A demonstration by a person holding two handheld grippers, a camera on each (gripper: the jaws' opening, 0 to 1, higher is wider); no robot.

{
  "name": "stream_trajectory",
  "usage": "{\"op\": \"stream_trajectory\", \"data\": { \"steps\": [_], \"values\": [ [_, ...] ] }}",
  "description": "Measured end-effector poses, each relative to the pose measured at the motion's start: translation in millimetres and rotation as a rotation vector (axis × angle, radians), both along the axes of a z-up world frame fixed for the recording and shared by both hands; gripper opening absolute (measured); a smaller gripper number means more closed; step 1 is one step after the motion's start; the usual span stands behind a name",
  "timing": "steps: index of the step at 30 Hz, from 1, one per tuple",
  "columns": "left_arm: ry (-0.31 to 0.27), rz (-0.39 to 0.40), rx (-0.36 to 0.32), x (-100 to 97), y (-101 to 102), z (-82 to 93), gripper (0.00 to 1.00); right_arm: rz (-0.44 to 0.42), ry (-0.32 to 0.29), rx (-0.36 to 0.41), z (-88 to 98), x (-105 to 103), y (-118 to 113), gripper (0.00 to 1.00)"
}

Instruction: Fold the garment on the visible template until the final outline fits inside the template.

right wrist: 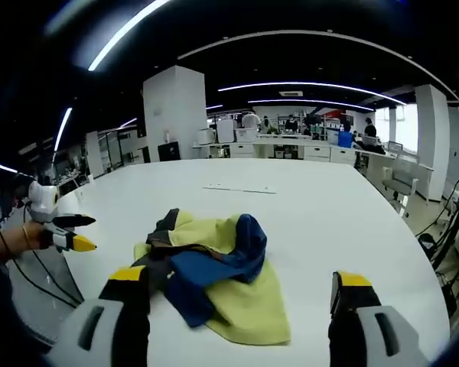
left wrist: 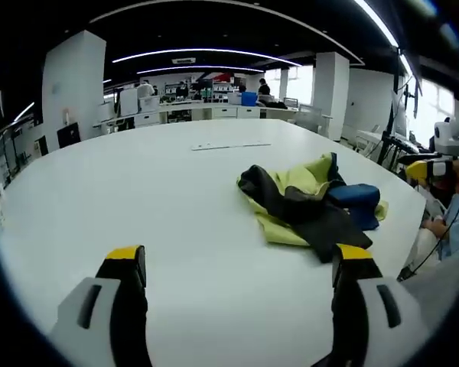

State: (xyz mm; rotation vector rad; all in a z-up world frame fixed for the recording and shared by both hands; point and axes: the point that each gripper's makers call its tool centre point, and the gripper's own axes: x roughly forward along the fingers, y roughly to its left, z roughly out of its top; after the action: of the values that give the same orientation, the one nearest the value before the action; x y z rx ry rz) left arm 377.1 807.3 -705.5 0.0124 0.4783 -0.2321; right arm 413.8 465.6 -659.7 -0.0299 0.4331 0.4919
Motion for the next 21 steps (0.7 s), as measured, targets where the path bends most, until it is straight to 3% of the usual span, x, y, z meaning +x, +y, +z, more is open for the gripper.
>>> {"op": "stream_trajectory", "data": {
  "steps": [21],
  "values": [
    [-0.006, -0.002, 0.000, -2.2, -0.3, 1.3, 0.99, 0.010, -0.004, 0.014, 5.2, 1.0, 4.3, 1.00]
  ]
}}
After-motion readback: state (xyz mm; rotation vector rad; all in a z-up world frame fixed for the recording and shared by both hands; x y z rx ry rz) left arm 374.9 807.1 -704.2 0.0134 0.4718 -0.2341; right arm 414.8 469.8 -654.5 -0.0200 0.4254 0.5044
